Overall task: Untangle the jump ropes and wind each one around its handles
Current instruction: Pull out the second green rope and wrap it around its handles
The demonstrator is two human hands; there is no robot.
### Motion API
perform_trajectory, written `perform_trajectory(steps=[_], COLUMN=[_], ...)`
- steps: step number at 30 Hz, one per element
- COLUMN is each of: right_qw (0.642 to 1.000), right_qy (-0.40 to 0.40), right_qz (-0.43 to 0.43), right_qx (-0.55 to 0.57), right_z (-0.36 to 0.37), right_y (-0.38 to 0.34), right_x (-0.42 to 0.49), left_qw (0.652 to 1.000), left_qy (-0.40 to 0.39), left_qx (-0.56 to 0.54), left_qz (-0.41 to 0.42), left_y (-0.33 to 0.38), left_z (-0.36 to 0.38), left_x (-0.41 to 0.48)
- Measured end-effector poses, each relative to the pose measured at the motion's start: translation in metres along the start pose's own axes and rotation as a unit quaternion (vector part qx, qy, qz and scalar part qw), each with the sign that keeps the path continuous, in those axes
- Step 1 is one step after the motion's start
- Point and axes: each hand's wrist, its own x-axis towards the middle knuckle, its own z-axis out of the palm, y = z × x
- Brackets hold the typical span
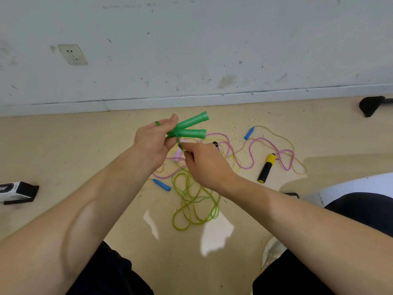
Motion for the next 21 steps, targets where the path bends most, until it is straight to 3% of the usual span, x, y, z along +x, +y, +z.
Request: perform_trajectory(steps=[4, 7, 9, 11, 17, 21], right_qw=[0.999, 0.98, 0.969, 0.968, 0.943, 0.909], right_qy=[-0.008, -0.087, -0.129, -0.122, -0.089, -0.142], right_qz=[-0.003, 0.071, 0.109, 0.133, 0.158, 0.173], right_qx=[0.047, 0.165, 0.182, 0.176, 0.28, 0.353], right_z=[-0.005, -0.012, -0.02, -0.031, -0.056, -0.064], right_y=[0.003, 0.017, 0.031, 0.045, 0.053, 0.05], right_x=[-0.001, 0.005, 0.011, 0.017, 0.029, 0.028], left_qw=[1.0, 0.999, 0.995, 0.988, 0.938, 0.893], left_qy=[-0.019, -0.037, -0.074, -0.111, -0.174, -0.205], left_qx=[0.016, 0.03, 0.052, 0.11, 0.292, 0.383], left_qz=[0.009, -0.012, -0.029, -0.024, 0.065, 0.116], left_y=[0.0, 0.006, 0.011, 0.015, 0.015, 0.017], left_z=[-0.001, -0.003, -0.005, -0.008, -0.008, -0.01], left_x=[0.0, 0.0, -0.002, -0.004, -0.01, -0.009])
